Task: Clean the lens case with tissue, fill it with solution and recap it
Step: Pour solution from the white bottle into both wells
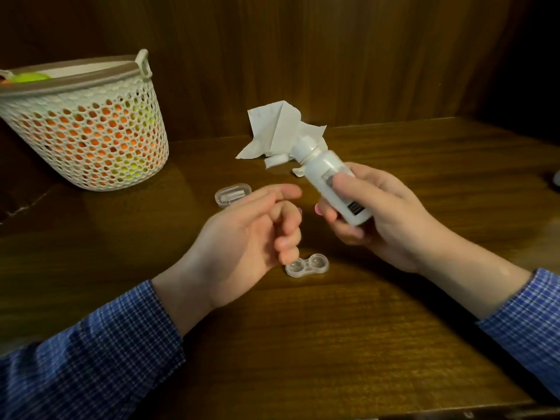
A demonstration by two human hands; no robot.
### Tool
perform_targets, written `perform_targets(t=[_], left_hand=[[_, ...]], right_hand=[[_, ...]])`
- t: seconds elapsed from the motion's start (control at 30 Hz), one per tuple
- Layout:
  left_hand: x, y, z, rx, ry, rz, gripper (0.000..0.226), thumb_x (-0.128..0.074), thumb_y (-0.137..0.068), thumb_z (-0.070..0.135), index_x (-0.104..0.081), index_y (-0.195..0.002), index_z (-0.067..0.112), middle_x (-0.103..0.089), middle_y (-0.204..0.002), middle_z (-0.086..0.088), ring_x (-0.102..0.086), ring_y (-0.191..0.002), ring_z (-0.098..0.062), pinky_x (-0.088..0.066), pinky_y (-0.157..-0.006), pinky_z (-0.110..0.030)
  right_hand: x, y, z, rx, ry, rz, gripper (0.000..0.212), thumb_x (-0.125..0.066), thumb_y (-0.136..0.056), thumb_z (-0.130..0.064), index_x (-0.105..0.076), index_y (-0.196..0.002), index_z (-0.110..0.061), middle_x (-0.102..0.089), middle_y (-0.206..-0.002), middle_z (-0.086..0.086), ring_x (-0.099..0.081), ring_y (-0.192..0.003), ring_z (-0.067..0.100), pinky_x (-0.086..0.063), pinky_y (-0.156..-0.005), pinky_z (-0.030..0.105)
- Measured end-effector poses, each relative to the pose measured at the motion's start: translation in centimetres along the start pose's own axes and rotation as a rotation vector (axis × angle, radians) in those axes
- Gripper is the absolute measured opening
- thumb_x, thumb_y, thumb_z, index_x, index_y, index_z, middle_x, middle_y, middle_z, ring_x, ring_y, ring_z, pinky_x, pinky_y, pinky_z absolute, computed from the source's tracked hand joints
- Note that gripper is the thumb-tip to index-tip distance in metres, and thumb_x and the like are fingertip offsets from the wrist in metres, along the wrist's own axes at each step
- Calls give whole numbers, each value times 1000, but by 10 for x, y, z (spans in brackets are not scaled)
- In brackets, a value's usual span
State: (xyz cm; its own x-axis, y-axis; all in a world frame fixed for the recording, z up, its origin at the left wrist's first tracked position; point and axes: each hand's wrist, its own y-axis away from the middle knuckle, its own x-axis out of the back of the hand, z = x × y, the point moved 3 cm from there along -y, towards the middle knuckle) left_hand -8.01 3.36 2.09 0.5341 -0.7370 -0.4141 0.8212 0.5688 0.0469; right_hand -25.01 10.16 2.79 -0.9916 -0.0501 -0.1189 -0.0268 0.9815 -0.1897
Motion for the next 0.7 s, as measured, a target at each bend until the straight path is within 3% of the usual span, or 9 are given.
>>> perform_targets(t=[0.1, 0.2, 0.3, 0.43, 0.57, 0.7], left_hand=[[0, -2, 0, -38, -64, 61, 40, -46, -94, 36, -54, -128, 15, -57, -74, -1, -47, -59, -12, -43, -52, -28], [6, -1, 10, -119, -70, 153, 45, -49, -90, 43, -55, -124, 15, -59, -73, 0, -47, -58, -12, -43, -51, -27], [6, 2, 15, -227, -193, 146, 26, -50, -94, 34, -64, -99, 13, -59, -73, -1, -49, -59, -10, -46, -53, -25], [6, 2, 12, -263, -329, 194, 30, -54, -92, 32, -73, -75, 17, -61, -72, -6, -64, -63, -7, -51, -58, -23], [7, 3, 15, -320, -381, 201, 28, -58, -90, 34, -79, -80, 19, -68, -74, -5, -68, -67, -7, -53, -62, -21], [4, 6, 13, -348, -573, 284, 32, -69, -80, 49, -79, -91, 21, -76, -78, 0, -65, -65, -5, -55, -61, -21]], right_hand=[[5, -2, -3, -80, -201, -68, 23, -51, -99, -31, -53, -110, -11, -57, -71, 4, -38, -43, 7, -21, -45, 24], [9, 1, -1, -219, -387, -227, 39, -64, -94, -32, -48, -125, -12, -57, -71, 3, -39, -44, 4, -20, -44, 20], [8, 3, 3, -298, -443, -318, 47, -73, -89, -30, -52, -125, -9, -58, -73, 6, -40, -44, 5, -22, -44, 18], [6, 2, 7, -355, -430, -315, 41, -79, -85, -31, -68, -116, -6, -63, -76, 9, -47, -44, 4, -22, -43, 17], [4, 0, 9, -367, -444, -257, 34, -70, -89, -32, -73, -111, -5, -63, -80, 9, -47, -44, 4, -20, -43, 17], [3, -1, 12, -357, -439, -186, 37, -64, -91, -29, -61, -119, -6, -62, -86, 10, -46, -46, 4, -22, -43, 16]])
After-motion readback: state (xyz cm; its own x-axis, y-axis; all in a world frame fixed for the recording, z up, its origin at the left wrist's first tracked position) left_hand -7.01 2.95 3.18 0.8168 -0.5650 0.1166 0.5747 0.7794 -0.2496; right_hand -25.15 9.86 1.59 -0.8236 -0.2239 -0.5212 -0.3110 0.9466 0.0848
